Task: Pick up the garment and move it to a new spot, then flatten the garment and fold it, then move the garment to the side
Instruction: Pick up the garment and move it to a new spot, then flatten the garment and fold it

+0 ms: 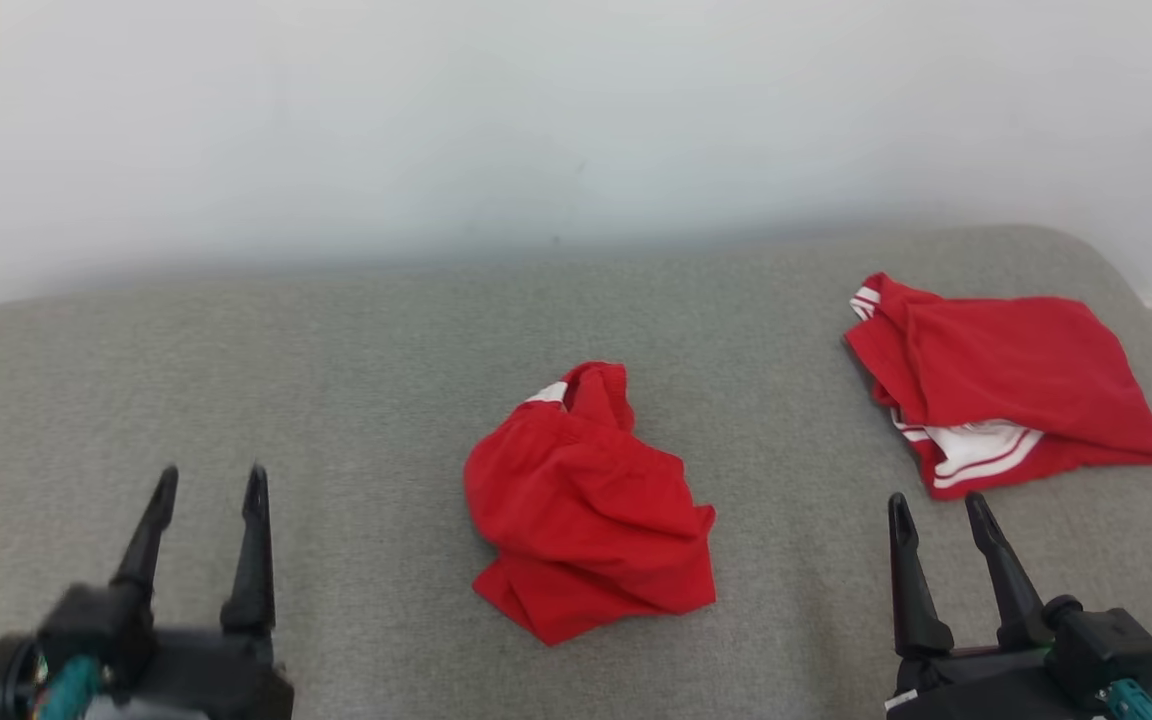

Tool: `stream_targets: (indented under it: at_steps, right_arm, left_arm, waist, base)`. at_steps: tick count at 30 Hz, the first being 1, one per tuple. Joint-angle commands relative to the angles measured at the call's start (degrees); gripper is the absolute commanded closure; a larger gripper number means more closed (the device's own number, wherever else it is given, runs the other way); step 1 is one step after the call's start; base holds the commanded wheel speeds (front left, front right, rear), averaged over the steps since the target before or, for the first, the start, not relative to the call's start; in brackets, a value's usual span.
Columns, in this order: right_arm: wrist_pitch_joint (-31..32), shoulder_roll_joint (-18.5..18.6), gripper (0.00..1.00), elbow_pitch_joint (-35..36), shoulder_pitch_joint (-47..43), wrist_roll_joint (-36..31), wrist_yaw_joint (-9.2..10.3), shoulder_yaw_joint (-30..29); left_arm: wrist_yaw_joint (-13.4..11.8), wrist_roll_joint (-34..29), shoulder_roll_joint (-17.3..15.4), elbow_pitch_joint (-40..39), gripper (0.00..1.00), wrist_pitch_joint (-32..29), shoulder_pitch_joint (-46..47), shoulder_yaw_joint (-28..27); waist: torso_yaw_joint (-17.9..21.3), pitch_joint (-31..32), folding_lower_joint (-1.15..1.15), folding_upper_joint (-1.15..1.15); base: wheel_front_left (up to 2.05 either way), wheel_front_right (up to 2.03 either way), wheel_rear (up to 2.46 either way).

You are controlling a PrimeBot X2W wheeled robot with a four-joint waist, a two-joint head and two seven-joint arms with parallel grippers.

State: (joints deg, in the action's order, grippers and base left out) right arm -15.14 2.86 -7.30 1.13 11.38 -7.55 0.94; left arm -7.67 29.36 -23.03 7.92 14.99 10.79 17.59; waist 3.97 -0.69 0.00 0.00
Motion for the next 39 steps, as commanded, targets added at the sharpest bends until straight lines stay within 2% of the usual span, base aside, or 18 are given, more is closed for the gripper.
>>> stream_targets:
  at_steps: [1,3,11,17,21,29,39]
  right_arm:
    - [-0.1,0.08,0.0,0.02,-0.78,-0.44,0.12,-0.38]
    - [-0.09,0.02,0.0,-0.29,-1.39,-0.4,0.12,-0.45]
    - [-0.09,0.05,0.0,-1.47,-2.17,0.28,0.12,-0.62]
    - [-0.09,0.04,0.0,-2.34,-3.03,0.7,0.12,-0.95]
    - [-0.1,0.05,0.0,-3.4,-3.63,0.97,0.12,-0.32]
    - [-0.1,0.05,0.0,-4.54,-3.56,1.21,0.12,0.8]
    - [-0.1,0.05,0.0,-5.02,-3.26,1.14,0.12,1.1]
  left_arm:
    - [-0.45,-1.81,-0.32,-0.54,0.0,0.12,-2.1,-0.12]
    - [-0.96,-2.83,0.45,-1.64,0.0,0.12,-4.4,-1.54]
    - [0.9,-6.52,3.86,-4.55,0.0,0.1,-12.91,-8.17]
    - [3.2,-9.33,8.32,-6.31,0.0,0.1,-17.14,-14.6]
    - [5.78,-11.13,11.32,-5.72,0.0,0.11,-18.34,-17.99]
    - [10.2,-15.67,14.77,-2.13,0.0,0.11,-18.08,-20.58]
    - [12.65,-18.64,16.41,1.09,0.0,0.11,-16.2,-23.0]
  waist:
    - [-1.26,1.2,0.0,0.0]
    - [-1.7,1.52,0.0,0.0]
    - [-2.52,1.96,0.0,0.0]
    - [-3.05,2.12,0.0,0.0]
    - [-3.39,2.12,0.0,0.0]
    - [-3.8,1.91,0.0,0.0]
    - [-4.1,1.76,0.0,0.0]
  base:
    - [0.0,0.0,0.0]
    - [0.0,0.0,0.0]
    - [0.0,0.0,0.0]
    - [0.0,0.0,0.0]
    - [0.0,0.0,0.0]
    - [0.0,0.0,0.0]
    - [0.0,0.0,0.0]
